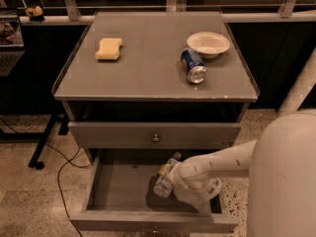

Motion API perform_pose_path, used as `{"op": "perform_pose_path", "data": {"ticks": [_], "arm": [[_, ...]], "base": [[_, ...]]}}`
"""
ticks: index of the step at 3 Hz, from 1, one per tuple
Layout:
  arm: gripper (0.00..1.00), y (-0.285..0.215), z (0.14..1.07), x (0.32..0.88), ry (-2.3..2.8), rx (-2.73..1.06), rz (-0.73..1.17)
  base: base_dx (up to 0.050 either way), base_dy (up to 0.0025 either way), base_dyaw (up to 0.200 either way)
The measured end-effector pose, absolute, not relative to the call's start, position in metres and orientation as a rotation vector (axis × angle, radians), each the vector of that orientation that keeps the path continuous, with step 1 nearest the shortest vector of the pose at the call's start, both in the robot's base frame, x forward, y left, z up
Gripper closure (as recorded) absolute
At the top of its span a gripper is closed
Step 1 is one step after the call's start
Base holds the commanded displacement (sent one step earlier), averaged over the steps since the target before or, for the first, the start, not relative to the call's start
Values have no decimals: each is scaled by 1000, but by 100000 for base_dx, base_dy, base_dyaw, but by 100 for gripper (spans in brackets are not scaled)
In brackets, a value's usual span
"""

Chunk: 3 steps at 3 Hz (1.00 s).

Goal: Place blue plastic bottle into middle drawer

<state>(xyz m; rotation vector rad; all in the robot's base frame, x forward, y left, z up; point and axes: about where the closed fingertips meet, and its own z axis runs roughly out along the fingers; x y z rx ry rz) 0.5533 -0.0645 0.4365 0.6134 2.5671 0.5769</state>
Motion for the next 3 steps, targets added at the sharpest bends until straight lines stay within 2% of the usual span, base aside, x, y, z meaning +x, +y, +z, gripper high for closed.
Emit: {"op": "perform_pose_path", "data": {"ticks": [3], "arm": [[12,-64,436,553,2567,613,577]], "base": [[0,0,0]]}}
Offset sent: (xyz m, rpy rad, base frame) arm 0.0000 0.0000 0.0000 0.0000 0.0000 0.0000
